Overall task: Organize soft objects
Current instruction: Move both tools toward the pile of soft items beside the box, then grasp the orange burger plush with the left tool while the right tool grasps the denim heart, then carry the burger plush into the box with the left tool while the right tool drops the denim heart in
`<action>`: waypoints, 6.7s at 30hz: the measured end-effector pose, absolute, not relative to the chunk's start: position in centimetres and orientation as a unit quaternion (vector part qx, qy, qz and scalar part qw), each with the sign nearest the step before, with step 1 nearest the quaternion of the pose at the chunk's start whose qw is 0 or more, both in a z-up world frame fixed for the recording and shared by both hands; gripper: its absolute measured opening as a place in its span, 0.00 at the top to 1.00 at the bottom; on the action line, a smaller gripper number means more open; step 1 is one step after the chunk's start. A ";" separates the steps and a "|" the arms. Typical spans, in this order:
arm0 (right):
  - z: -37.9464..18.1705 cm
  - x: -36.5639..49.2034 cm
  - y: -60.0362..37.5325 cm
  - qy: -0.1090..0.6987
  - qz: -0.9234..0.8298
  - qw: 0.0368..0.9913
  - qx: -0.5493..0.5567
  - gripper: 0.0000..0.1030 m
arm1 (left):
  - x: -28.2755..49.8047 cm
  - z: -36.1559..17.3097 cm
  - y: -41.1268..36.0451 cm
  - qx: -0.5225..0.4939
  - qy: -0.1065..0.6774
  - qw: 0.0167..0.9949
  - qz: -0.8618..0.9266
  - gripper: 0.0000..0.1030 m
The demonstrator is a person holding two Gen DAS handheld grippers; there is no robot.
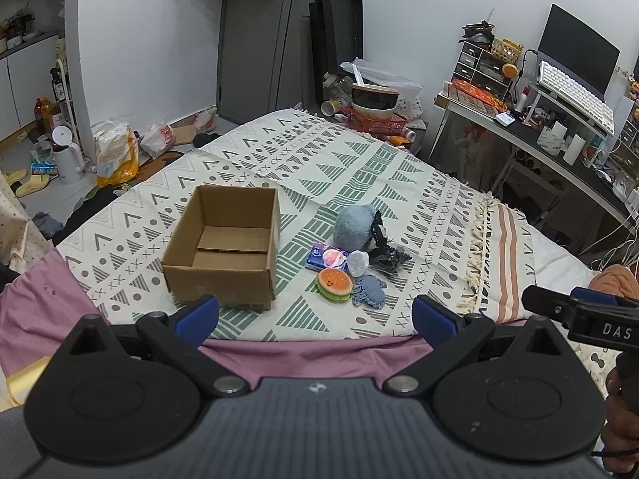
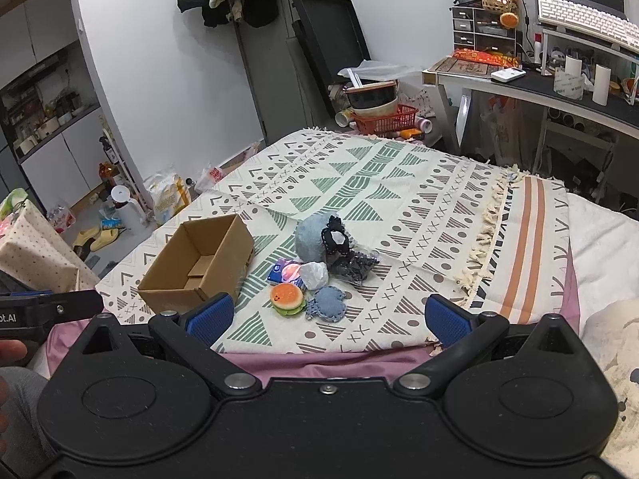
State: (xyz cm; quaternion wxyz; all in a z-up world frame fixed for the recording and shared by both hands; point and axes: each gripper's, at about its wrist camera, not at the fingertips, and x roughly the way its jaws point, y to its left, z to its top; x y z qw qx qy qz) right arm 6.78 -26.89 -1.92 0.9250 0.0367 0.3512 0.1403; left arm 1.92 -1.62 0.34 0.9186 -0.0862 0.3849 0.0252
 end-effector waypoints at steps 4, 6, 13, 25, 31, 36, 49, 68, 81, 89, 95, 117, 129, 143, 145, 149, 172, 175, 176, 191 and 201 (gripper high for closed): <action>-2.4 7.7 -27.1 0.354 0.139 0.924 0.040 0.00 | 2.8 0.0 -2.0 -0.093 0.381 0.919 0.027 0.01; -2.7 8.3 -27.2 0.357 0.140 0.922 0.045 0.00 | 3.4 -0.2 -2.1 -0.099 0.380 0.919 0.031 0.01; -3.9 10.8 -27.7 0.366 0.137 0.919 0.060 0.00 | 5.7 -0.6 -2.4 -0.107 0.379 0.919 0.032 0.01; -7.1 15.8 -28.3 0.392 0.152 0.902 0.104 0.01 | 10.3 -2.9 -3.3 -0.114 0.379 0.918 0.026 0.03; -8.9 18.5 -27.9 0.408 0.155 0.890 0.130 0.05 | 12.9 -3.9 -3.3 -0.123 0.388 0.913 0.024 0.05; -11.1 20.6 -27.4 0.423 0.158 0.879 0.155 0.05 | 15.3 -4.8 -3.0 -0.127 0.401 0.907 0.024 0.06; -16.7 24.1 -26.9 0.447 0.103 0.871 0.175 0.04 | 20.2 -10.8 -2.9 -0.154 0.442 0.884 0.008 0.06; -23.2 28.2 -25.6 0.548 0.118 0.795 0.232 0.25 | 24.1 -18.0 -2.1 -0.190 0.501 0.844 -0.021 0.32; -26.1 29.9 -25.5 0.571 0.122 0.766 0.271 0.28 | 25.8 -21.7 -2.3 -0.165 0.523 0.836 -0.024 0.37; -26.0 29.8 -24.4 0.575 0.139 0.767 0.250 0.37 | 25.5 -23.5 -3.1 -0.152 0.534 0.831 -0.031 0.37; -26.1 29.2 -24.3 0.582 0.143 0.764 0.242 0.68 | 24.7 -23.4 -3.6 -0.146 0.521 0.840 -0.038 0.63; -16.7 23.7 -24.2 0.473 0.145 0.840 0.224 0.70 | 17.9 -13.9 -4.6 -0.101 0.415 0.901 -0.074 0.67; -12.6 20.6 -21.8 0.436 0.135 0.866 0.205 0.70 | 15.7 -11.7 -0.7 -0.101 0.388 0.912 -0.090 0.67; -8.8 19.8 -16.2 0.404 0.169 0.881 0.180 0.70 | 15.1 -9.7 5.2 -0.129 0.353 0.924 -0.067 0.67; -8.7 20.0 -15.3 0.403 0.173 0.881 0.177 0.70 | 15.3 -9.8 6.1 -0.139 0.355 0.922 -0.060 0.67; -8.9 20.1 -13.7 0.401 0.181 0.880 0.177 0.70 | 15.3 -9.4 7.9 -0.152 0.348 0.924 -0.048 0.67; -12.6 22.3 -5.4 0.429 0.228 0.859 0.159 0.70 | 18.2 -13.5 15.3 -0.187 0.419 0.887 0.041 0.67; -13.3 22.7 -4.6 0.436 0.231 0.855 0.158 0.70 | 18.6 -14.1 15.8 -0.191 0.428 0.882 0.051 0.66; -13.5 22.8 -4.4 0.438 0.231 0.854 0.157 0.70 | 18.7 -14.3 15.8 -0.193 0.431 0.880 0.052 0.66; -15.3 23.2 -4.8 0.477 0.237 0.828 0.174 0.49 | 19.6 -14.3 16.6 -0.202 0.431 0.875 0.091 0.36; -12.2 22.4 -10.2 0.444 0.203 0.859 0.150 0.25 | 19.6 -12.6 13.2 -0.190 0.421 0.885 0.064 0.26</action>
